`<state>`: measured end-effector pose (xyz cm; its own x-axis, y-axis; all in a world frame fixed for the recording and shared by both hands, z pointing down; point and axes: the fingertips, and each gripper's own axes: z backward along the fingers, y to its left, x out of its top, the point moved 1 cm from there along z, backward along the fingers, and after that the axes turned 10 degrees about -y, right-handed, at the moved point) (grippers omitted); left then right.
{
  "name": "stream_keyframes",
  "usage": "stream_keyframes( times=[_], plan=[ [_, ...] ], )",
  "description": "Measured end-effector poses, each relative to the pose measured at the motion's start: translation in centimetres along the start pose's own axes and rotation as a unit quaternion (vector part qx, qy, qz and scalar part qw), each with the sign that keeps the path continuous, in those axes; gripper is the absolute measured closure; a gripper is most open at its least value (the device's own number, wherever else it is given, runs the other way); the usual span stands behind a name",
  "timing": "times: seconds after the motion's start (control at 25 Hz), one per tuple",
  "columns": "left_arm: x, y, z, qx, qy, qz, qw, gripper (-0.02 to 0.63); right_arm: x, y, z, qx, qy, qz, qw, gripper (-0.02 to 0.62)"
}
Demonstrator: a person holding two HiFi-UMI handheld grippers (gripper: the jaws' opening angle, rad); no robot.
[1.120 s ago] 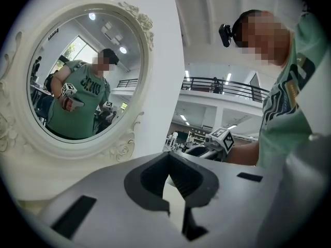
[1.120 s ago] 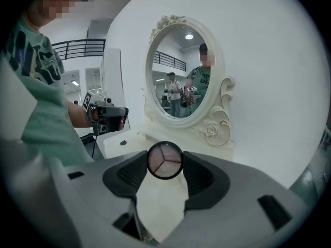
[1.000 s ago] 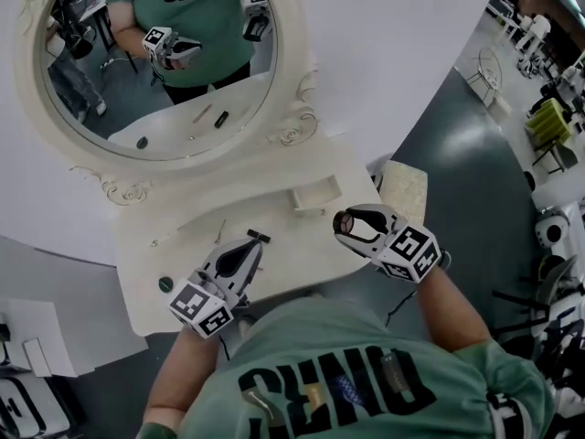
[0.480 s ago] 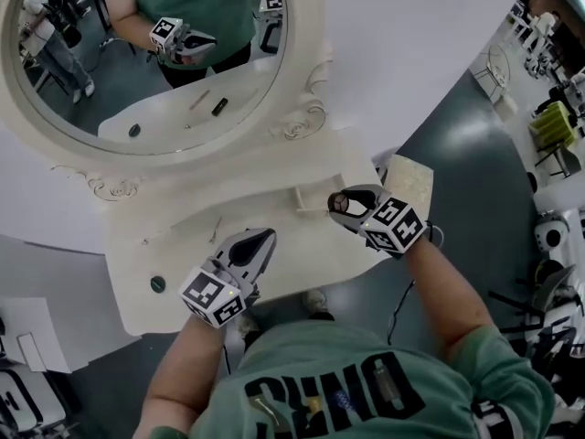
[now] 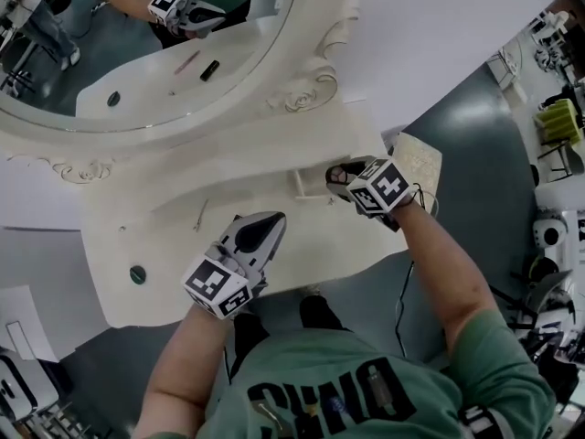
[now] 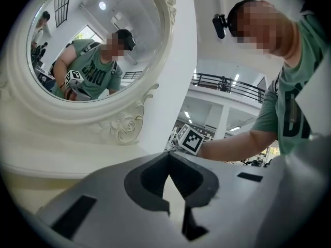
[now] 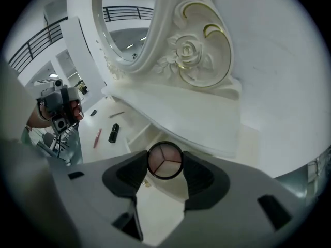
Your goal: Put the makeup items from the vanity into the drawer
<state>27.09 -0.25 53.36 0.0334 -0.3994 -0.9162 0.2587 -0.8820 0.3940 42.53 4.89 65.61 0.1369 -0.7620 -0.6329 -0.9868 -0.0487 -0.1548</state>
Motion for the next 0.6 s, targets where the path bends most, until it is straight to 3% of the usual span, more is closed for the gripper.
stream_keyframes(
  times=[0.32, 0.6],
  plan=[
    [-2.1, 0.4, 0.9, 0.009, -0.007, 0.017, 0.9998, 0.598, -0.6, 0.0, -3.0, -0.010, 0.067, 0.005, 0.998, 0.365],
    [-2.4, 0.4, 1.9, 0.015, -0.009, 0.021, 0.9996, 0.598, -1.2, -0.4, -3.8, -0.028, 0.093, -0.016, 0.995, 0.365]
  ],
)
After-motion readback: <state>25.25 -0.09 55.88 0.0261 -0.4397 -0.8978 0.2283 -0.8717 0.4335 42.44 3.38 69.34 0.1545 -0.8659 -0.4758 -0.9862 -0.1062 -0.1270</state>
